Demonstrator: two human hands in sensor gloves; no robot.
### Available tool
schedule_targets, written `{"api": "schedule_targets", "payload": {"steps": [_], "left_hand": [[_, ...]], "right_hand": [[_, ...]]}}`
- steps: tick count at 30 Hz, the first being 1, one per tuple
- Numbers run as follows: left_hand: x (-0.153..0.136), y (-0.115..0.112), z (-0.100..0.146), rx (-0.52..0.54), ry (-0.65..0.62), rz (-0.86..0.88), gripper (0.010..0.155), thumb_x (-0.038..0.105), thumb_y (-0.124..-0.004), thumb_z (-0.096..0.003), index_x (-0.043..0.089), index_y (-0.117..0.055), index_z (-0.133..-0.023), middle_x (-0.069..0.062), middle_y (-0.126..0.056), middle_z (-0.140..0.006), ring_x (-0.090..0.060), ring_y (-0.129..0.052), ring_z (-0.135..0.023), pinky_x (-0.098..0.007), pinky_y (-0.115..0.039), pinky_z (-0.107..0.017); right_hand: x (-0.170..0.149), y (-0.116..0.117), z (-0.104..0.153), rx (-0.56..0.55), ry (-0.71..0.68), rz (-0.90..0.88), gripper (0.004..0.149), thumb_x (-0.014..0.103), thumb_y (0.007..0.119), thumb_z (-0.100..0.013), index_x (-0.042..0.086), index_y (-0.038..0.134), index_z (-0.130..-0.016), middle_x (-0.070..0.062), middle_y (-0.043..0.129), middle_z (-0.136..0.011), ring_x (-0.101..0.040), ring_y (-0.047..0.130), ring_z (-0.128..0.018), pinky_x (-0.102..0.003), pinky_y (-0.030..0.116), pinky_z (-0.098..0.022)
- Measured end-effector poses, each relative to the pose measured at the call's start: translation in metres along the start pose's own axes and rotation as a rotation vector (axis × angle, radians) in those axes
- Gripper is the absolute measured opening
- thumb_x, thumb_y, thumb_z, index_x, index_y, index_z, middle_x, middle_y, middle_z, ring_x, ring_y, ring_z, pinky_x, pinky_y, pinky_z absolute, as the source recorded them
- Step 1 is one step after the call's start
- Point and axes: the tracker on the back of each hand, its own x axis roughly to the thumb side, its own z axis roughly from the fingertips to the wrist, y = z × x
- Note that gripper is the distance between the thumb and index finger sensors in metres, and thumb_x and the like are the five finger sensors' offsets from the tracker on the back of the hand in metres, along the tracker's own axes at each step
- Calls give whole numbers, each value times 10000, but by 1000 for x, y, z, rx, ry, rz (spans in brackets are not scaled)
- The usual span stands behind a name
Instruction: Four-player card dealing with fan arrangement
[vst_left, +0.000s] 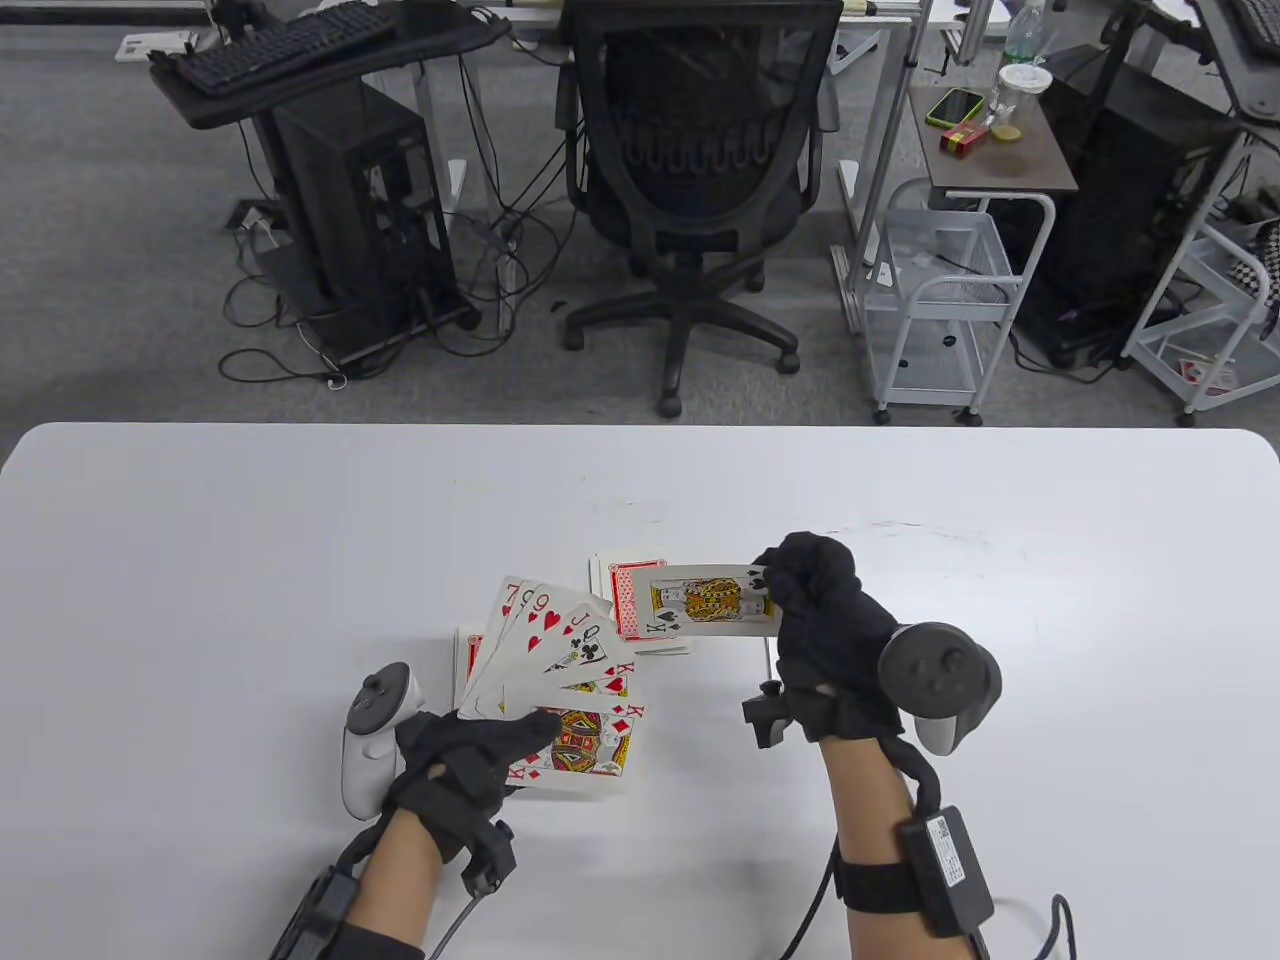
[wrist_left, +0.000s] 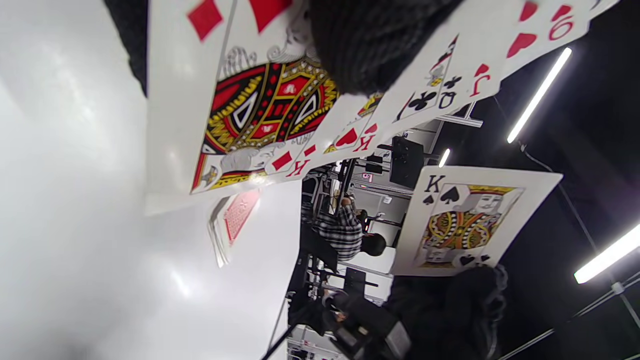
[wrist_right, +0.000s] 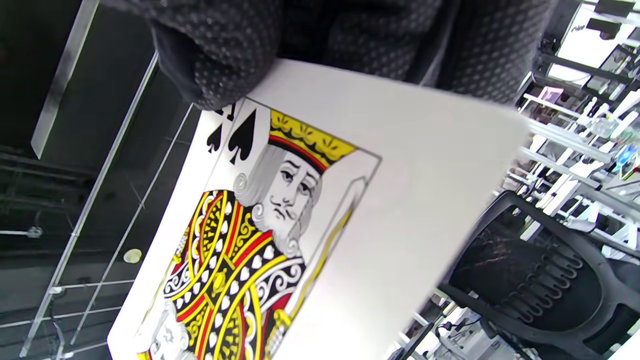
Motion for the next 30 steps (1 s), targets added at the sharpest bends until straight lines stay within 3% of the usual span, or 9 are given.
{"api": "schedule_targets", "payload": {"steps": [6, 14, 19, 23, 30], "left_hand": [[-1, -6, -3, -72, -13, 48, 565, 236, -825, -522, 397, -628, -1026, 25, -819, -1006, -365, -962, -819, -491, -878, -527], [-2, -9, -4, -94, -12, 54, 564, 237, -825, -521, 398, -629, -1025, 24, -820, -1004, -364, -965, -816, -488, -883, -522], [-1, -9, -4, -90, -23, 62, 564, 238, -825, -522, 399, -628, -1026, 27, -818, -1006, -364, -959, -823, -488, -879, -528], [1, -11, -4, -108, -58, 60, 558, 249, -823, -525, 406, -629, -1023, 47, -810, -1013, -347, -934, -854, -483, -858, -560], [2, -14, -4, -119, -82, 50, 557, 256, -825, -524, 417, -631, -1020, 66, -805, -1017, -346, -915, -873, -483, -843, -581]], "right_hand": [[5, 18, 2, 76, -81, 21, 427, 270, 756, -466, 181, 650, -870, -27, 867, -752, -235, 1064, -546, -597, 736, -536], [6, 13, 3, 1, -107, 86, 424, 269, 769, -458, 207, 658, -862, -8, 867, -765, -237, 1054, -584, -608, 718, -548], [8, 28, 6, 102, -113, 132, 424, 266, 777, -464, 181, 668, -864, -28, 875, -760, -247, 1062, -581, -611, 723, -542], [6, 60, 11, 351, 20, -15, 421, 269, 777, -489, 155, 666, -879, -114, 828, -839, -344, 1006, -699, -641, 694, -556], [2, 83, 22, 409, 94, -169, 408, 276, 818, -474, 174, 721, -856, -251, 643, -982, -492, 836, -872, -694, 635, -573]]}}
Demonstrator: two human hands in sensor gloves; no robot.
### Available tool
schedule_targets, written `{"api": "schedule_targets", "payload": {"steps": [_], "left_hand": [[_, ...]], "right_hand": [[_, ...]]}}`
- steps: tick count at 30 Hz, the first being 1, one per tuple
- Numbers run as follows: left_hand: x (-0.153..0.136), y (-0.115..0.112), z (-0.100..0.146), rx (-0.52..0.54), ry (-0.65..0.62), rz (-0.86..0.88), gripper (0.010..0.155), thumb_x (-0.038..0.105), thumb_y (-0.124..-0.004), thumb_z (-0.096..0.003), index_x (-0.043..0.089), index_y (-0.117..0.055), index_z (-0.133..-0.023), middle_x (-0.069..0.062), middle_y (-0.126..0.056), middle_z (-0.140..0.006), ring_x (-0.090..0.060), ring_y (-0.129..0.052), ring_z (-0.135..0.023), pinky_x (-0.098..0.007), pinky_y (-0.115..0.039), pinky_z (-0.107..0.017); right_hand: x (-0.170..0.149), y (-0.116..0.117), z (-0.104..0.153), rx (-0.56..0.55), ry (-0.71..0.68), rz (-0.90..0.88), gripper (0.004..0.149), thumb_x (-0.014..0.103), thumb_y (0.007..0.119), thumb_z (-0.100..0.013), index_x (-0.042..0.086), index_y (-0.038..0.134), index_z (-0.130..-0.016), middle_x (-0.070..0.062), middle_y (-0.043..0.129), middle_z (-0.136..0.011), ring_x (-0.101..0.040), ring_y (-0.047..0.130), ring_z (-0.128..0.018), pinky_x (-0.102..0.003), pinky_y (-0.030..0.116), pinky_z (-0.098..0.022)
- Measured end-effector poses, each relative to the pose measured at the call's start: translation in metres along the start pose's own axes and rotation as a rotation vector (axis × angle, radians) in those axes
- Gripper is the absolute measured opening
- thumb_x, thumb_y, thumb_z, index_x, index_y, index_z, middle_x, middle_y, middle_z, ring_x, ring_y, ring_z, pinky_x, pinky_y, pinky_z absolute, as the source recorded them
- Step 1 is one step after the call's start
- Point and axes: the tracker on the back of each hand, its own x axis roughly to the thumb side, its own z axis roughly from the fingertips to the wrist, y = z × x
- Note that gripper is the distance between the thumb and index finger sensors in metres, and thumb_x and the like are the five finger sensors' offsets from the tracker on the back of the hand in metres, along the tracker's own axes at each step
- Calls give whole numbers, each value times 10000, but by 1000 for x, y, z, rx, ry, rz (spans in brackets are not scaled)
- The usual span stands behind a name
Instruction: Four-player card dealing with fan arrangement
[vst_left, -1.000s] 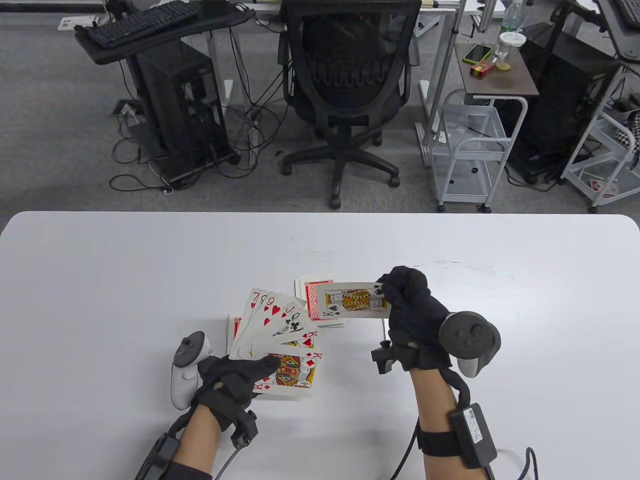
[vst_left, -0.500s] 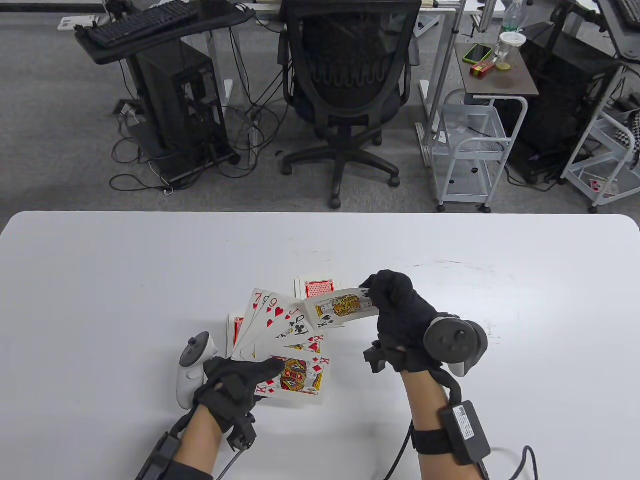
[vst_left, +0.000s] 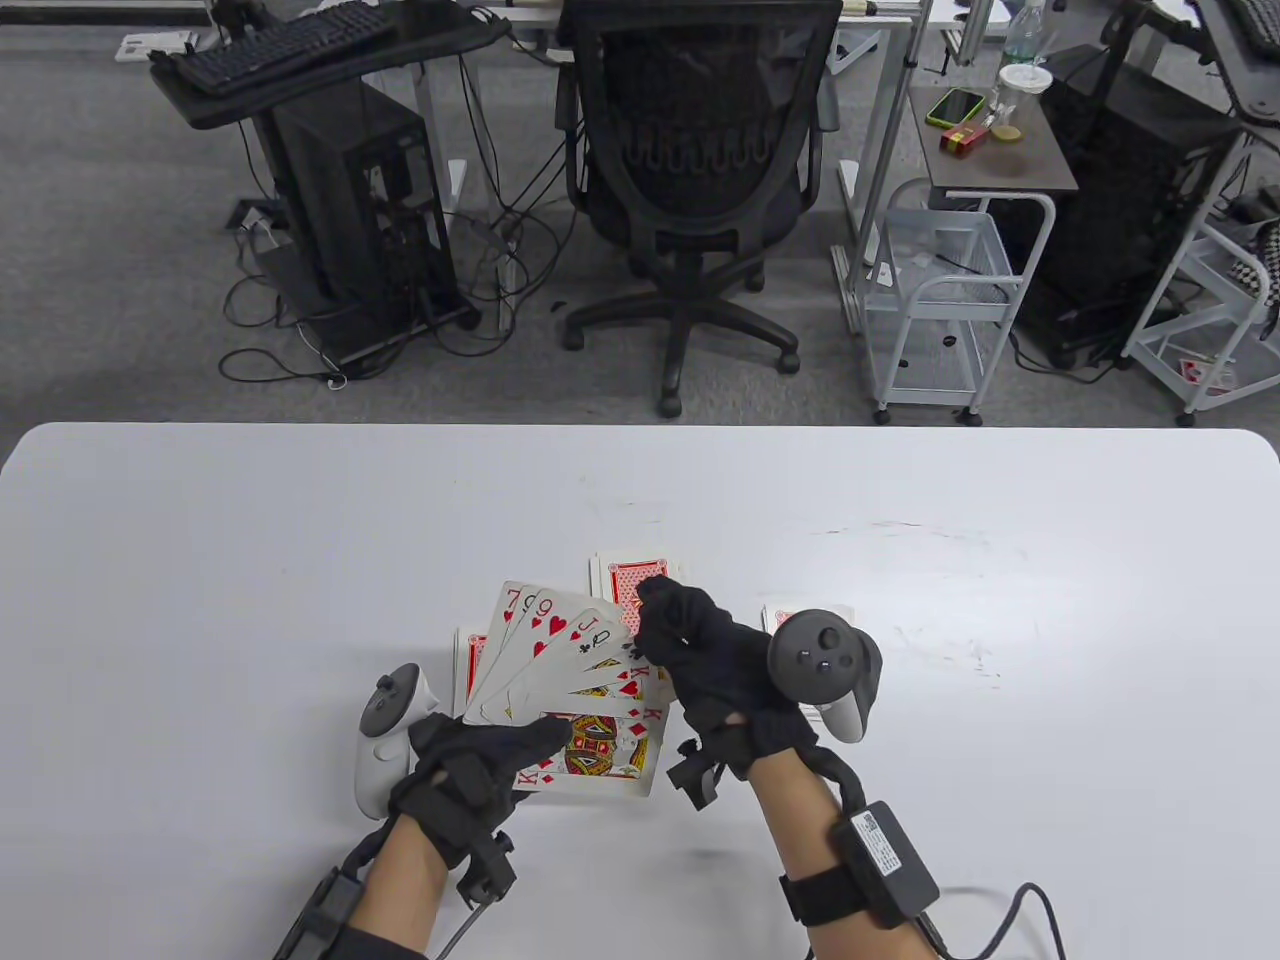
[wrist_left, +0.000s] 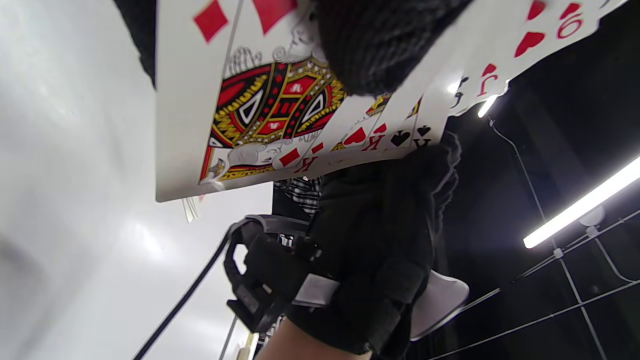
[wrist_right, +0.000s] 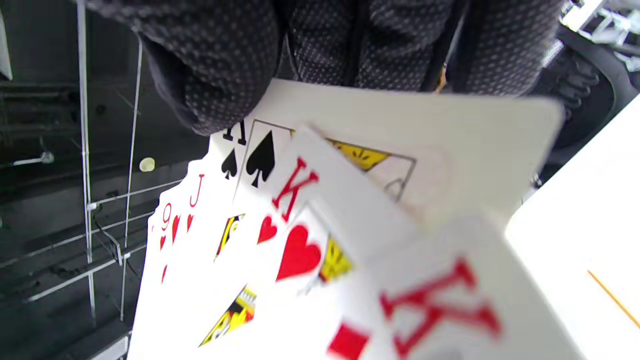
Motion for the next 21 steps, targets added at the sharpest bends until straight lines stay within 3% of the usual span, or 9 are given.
{"api": "schedule_targets", "payload": {"steps": [6, 8, 10, 12, 15, 17, 18, 21], "left_hand": [[1, -3, 0, 11, -33, 34, 558, 260, -821, -528, 425, -619, -1021, 79, -796, -1023, -331, -905, -889, -481, -830, -600], [3, -3, 1, 13, -48, 53, 558, 261, -818, -533, 428, -612, -1024, 83, -788, -1030, -327, -896, -900, -480, -820, -611], [6, -2, 3, 38, -79, 77, 558, 261, -813, -537, 433, -605, -1025, 90, -780, -1036, -318, -891, -909, -479, -813, -622], [8, 2, 5, 85, -123, 114, 558, 264, -807, -542, 443, -595, -1026, 97, -770, -1043, -314, -881, -919, -479, -804, -632], [6, 8, 9, 181, -191, 200, 561, 265, -798, -548, 453, -576, -1027, 112, -745, -1056, -302, -855, -945, -476, -787, -653], [5, 10, 12, 227, -231, 260, 561, 267, -791, -552, 461, -563, -1026, 120, -732, -1061, -297, -841, -957, -472, -778, -664], [5, 11, 14, 260, -262, 293, 560, 266, -788, -556, 461, -557, -1027, 124, -723, -1065, -293, -833, -963, -471, -773, -670], [6, 11, 16, 291, -313, 335, 561, 270, -782, -558, 472, -545, -1025, 133, -710, -1070, -285, -821, -975, -464, -767, -680]], "right_hand": [[-9, 14, 3, 18, 49, -123, 403, 281, 831, -479, 190, 722, -857, -270, 553, -1014, -514, 779, -912, -713, 605, -581], [-9, 13, 3, 24, 33, -171, 417, 320, 823, -514, 226, 715, -906, -259, 520, -1042, -518, 759, -923, -719, 592, -584], [-10, 10, 4, 16, 34, -201, 579, 396, 803, -535, 197, 595, -1038, -242, 537, -1052, -488, 796, -903, -706, 606, -584], [-15, 8, 6, 4, 66, -214, 650, 450, 749, -568, 135, 502, -1079, -197, 607, -1035, -438, 852, -854, -678, 637, -576], [-28, 16, 12, 13, 197, -245, 678, 489, 730, -575, 104, 498, -1082, -207, 623, -1021, -420, 870, -825, -660, 654, -566], [-40, 29, 15, 135, 305, -307, 729, 519, 718, -581, 61, 467, -1091, -246, 592, -1024, -441, 851, -833, -658, 644, -569], [-48, 41, 17, 259, 409, -358, 782, 539, 714, -580, 23, 433, -1096, -285, 554, -1027, -469, 824, -847, -666, 628, -574], [-55, 66, 21, 504, 479, -476, 843, 564, 695, -586, -21, 371, -1099, -334, 477, -1031, -495, 765, -890, -670, 592, -598]]}}
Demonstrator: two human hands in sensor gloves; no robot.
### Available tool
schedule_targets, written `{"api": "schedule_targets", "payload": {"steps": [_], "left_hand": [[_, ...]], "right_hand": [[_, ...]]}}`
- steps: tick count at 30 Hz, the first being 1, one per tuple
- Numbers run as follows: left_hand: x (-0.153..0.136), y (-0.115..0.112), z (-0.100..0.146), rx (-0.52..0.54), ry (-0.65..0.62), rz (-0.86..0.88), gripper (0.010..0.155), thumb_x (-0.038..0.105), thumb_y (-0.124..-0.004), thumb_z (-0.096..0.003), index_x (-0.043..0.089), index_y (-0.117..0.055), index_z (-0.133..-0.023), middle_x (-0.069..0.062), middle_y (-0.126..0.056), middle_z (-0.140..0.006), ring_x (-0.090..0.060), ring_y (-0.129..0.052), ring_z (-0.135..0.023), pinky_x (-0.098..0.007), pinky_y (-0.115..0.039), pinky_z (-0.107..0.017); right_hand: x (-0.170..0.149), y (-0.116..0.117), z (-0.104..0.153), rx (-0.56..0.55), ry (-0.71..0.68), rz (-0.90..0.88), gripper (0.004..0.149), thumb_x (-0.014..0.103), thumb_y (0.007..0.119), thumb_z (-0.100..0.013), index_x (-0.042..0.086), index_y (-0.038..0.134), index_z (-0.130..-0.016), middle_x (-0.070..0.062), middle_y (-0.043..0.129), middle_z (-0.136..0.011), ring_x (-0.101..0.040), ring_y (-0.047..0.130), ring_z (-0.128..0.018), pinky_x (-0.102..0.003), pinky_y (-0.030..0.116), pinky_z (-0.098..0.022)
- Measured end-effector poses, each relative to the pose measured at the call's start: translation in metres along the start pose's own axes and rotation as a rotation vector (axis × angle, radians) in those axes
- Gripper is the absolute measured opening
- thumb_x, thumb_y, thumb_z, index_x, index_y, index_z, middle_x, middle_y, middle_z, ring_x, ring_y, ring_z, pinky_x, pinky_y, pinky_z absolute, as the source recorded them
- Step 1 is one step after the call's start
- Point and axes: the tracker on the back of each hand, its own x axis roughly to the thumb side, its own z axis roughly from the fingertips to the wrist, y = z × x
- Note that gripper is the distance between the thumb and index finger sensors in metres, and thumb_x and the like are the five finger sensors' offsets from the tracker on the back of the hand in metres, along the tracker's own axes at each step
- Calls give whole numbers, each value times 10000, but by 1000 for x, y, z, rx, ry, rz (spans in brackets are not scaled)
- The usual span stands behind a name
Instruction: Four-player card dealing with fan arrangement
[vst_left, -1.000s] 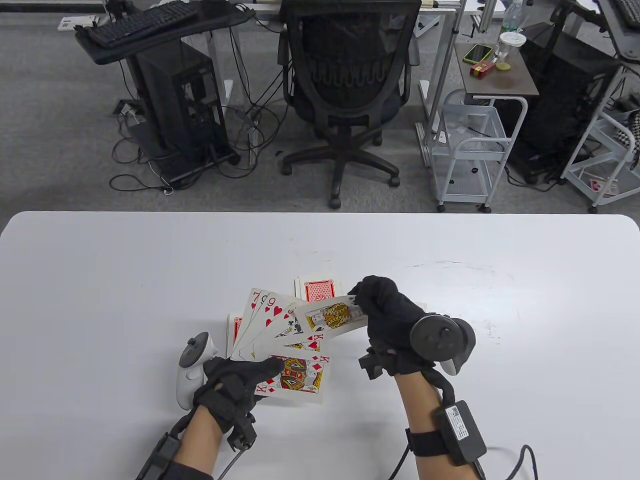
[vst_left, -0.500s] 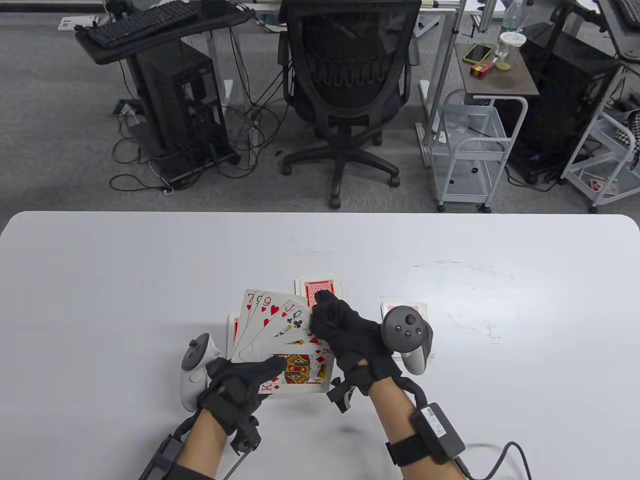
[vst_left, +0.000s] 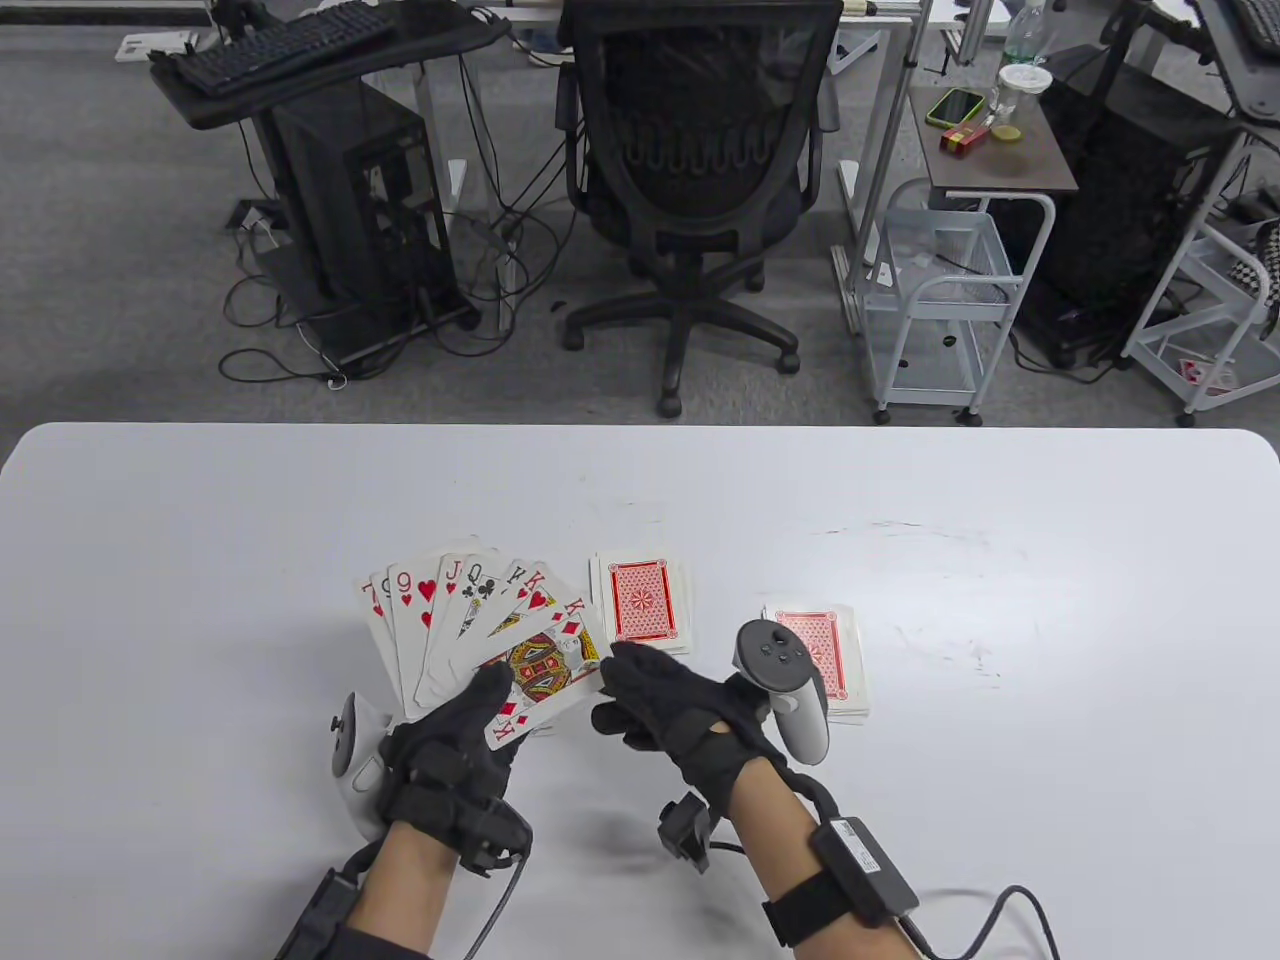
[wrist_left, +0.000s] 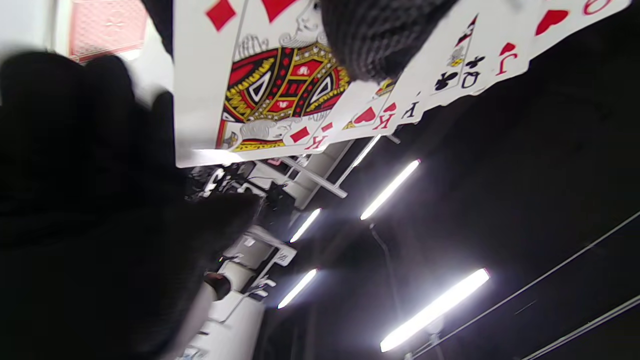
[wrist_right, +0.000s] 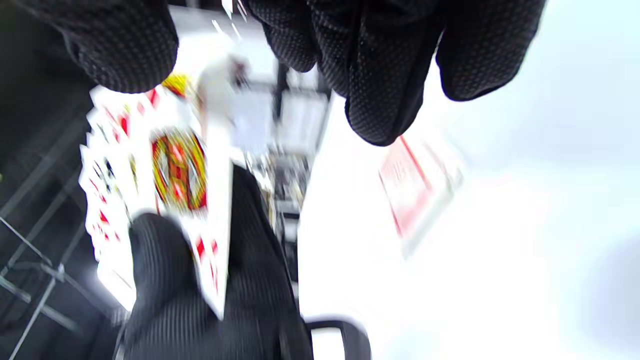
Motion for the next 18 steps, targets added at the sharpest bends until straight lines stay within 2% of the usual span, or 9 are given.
{"api": "schedule_targets", "payload": {"steps": [2, 4, 6, 8, 12, 18], "left_hand": [[-2, -3, 0, -24, -3, 11, 562, 272, -777, -560, 471, -536, -1027, 136, -703, -1073, -278, -816, -980, -461, -763, -685], [-7, -8, -1, -53, 24, 8, 560, 285, -770, -556, 459, -532, -1033, 127, -701, -1075, -280, -820, -975, -460, -769, -678], [-11, -15, -1, -92, 61, -1, 556, 289, -769, -555, 447, -539, -1036, 114, -706, -1074, -291, -825, -968, -467, -771, -670], [-16, -21, -2, -139, 99, -47, 544, 318, -759, -558, 440, -541, -1041, 104, -706, -1078, -291, -824, -969, -464, -772, -669], [-28, -28, -2, -184, 191, -85, 532, 360, -747, -559, 390, -561, -1056, 53, -717, -1082, -309, -820, -968, -467, -781, -659], [-40, -35, -3, -224, 284, -180, 528, 429, -747, -547, 294, -638, -1045, -4, -778, -1048, -349, -890, -904, -475, -825, -607]], "right_hand": [[1, 9, -5, 28, -41, -41, 785, 508, 700, -594, -11, 390, -1094, -319, 488, -1031, -485, 760, -906, -671, 588, -605], [6, 13, -7, -25, -117, -90, 683, 422, 675, -601, 2, 430, -1081, -303, 512, -1026, -481, 766, -907, -676, 592, -598], [14, 13, -5, -93, -187, -98, 633, 389, 643, -603, 18, 449, -1078, -287, 517, -1034, -495, 752, -913, -690, 578, -597], [19, 8, -3, -126, -230, -57, 629, 398, 625, -602, 31, 449, -1082, -274, 518, -1043, -498, 741, -923, -694, 576, -597], [24, -6, 1, -114, -282, 3, 659, 422, 613, -605, 67, 387, -1113, -257, 442, -1083, -535, 647, -970, -721, 530, -610], [28, -14, 4, -154, -368, -35, 685, 434, 675, -590, 98, 391, -1115, -209, 481, -1090, -488, 608, -1020, -739, 505, -615]]}}
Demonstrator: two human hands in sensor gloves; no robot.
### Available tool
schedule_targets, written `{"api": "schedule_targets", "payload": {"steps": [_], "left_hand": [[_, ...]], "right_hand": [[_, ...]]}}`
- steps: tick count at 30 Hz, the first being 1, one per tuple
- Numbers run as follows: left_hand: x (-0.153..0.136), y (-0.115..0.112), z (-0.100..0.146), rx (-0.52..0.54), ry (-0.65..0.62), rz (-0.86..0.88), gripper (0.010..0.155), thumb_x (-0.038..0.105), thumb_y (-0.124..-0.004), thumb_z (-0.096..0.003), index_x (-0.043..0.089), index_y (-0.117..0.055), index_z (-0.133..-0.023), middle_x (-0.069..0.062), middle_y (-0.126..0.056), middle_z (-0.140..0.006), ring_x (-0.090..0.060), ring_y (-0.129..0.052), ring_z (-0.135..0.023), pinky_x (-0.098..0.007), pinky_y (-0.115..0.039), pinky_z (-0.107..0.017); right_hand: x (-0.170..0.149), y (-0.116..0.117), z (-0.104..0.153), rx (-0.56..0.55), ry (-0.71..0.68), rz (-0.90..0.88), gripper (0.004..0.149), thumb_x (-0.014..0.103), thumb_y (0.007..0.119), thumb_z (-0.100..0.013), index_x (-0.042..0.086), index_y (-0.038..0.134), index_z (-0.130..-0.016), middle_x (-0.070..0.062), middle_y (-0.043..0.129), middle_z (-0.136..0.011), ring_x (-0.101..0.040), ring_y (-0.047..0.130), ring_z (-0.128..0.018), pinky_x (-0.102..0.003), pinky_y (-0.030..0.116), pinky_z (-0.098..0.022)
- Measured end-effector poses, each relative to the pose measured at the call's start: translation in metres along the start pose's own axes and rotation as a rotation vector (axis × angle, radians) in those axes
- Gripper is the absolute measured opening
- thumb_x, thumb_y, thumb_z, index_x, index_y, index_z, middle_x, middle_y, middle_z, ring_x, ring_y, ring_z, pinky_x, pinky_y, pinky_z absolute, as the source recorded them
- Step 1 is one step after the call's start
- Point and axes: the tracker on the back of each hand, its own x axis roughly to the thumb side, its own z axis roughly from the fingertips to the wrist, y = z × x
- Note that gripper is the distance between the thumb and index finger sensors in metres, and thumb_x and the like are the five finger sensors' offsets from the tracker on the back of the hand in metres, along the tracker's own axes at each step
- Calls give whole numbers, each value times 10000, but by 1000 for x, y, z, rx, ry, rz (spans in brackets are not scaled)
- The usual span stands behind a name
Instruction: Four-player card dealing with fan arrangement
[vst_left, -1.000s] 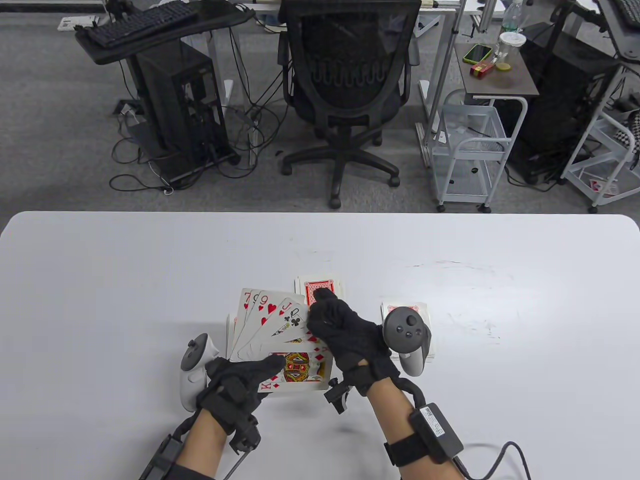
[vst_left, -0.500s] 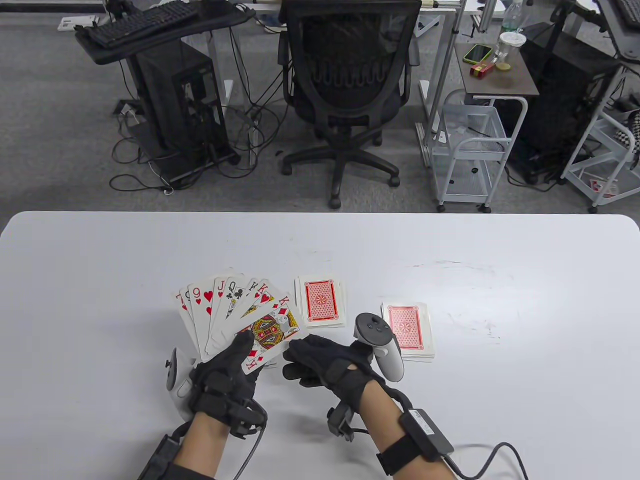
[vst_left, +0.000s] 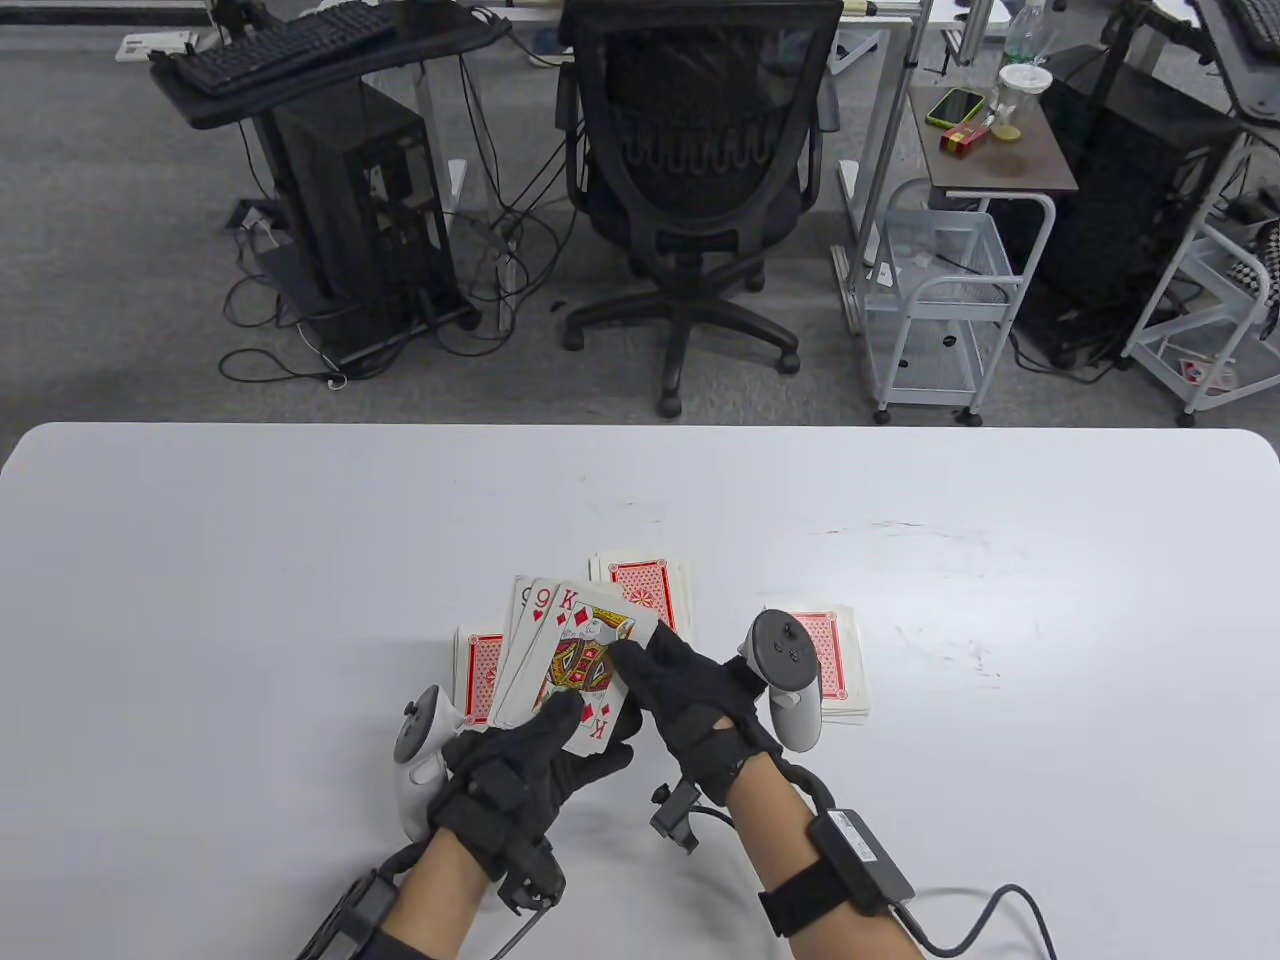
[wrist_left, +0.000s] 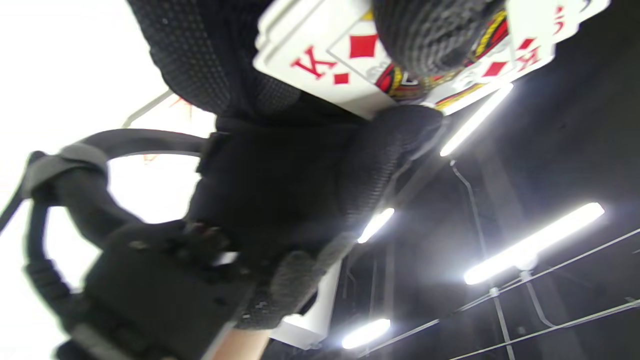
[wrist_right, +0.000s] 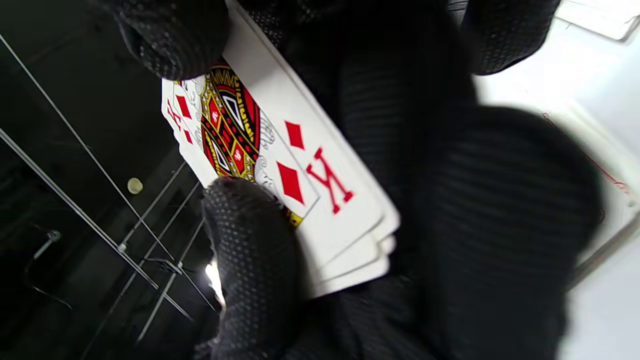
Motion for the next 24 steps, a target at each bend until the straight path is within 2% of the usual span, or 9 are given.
{"api": "schedule_targets", "payload": {"steps": [3, 7, 10, 13, 15, 18, 20, 22, 24], "left_hand": [[-6, -2, -3, -38, 71, -68, 538, 468, -739, -544, 261, -665, -1035, -23, -797, -1036, -370, -910, -879, -478, -833, -596], [-7, 4, -4, 14, 132, -117, 584, 499, -761, -529, 215, -662, -1030, -59, -794, -1021, -388, -921, -849, -482, -827, -592], [-2, 19, 0, 131, 153, -214, 622, 483, -806, -525, 232, -595, -1054, -39, -730, -1052, -410, -835, -908, -511, -747, -648], [14, 24, 3, 214, 156, -553, 669, 480, -806, -529, 285, -488, -1085, 3, -637, -1099, -407, -685, -1010, -521, -628, -730], [17, 19, 0, 227, 120, -687, 667, 453, -814, -528, 323, -469, -1083, 39, -625, -1105, -368, -635, -1046, -509, -579, -752], [11, 8, -5, 210, 129, -730, 586, 377, -825, -533, 367, -537, -1044, 86, -710, -1048, -314, -731, -1014, -484, -646, -730], [10, 7, -2, 317, 96, -691, 468, 332, -847, -520, 368, -686, -958, 103, -822, -963, -293, -847, -944, -466, -735, -683], [12, 6, 0, 313, 78, -711, 440, 318, -852, -514, 377, -721, -930, 109, -838, -951, -284, -854, -940, -458, -746, -675], [10, 8, 0, 347, 103, -742, 449, 310, -844, -519, 384, -706, -940, 116, -815, -976, -272, -815, -969, -450, -720, -691]], "right_hand": [[5, -5, 2, -38, -15, -18, 587, 372, 729, -592, 119, 491, -1065, -144, 609, -1040, -420, 704, -985, -731, 523, -613], [15, -15, 9, -144, -19, -4, 460, 313, 753, -560, 133, 637, -968, -89, 804, -868, -341, 936, -781, -670, 634, -581], [22, -27, 17, -157, -6, 144, 452, 291, 756, -542, 148, 648, -957, -89, 800, -868, -350, 944, -758, -660, 647, -573], [15, -33, 28, -130, 40, 375, 445, 291, 768, -536, 170, 672, -953, -83, 812, -870, -353, 949, -759, -658, 652, -573], [1, -30, 34, -123, 71, 404, 438, 289, 778, -533, 192, 690, -952, -86, 812, -881, -364, 938, -777, -656, 657, -572], [-20, -19, 40, -121, 104, 325, 429, 283, 771, -532, 213, 712, -952, -123, 774, -921, -426, 883, -823, -611, 720, -541], [-19, -18, 42, -168, 95, 319, 422, 273, 780, -520, 240, 733, -939, -125, 747, -950, -439, 846, -862, -618, 702, -564], [-19, -19, 42, -158, 85, 322, 423, 274, 794, -518, 254, 739, -937, -136, 700, -985, -461, 800, -899, -633, 659, -588], [-23, -19, 42, -153, 121, 354, 503, 272, 794, -546, 158, 646, -1014, -188, 607, -1032, -522, 686, -949, -673, 565, -611]]}}
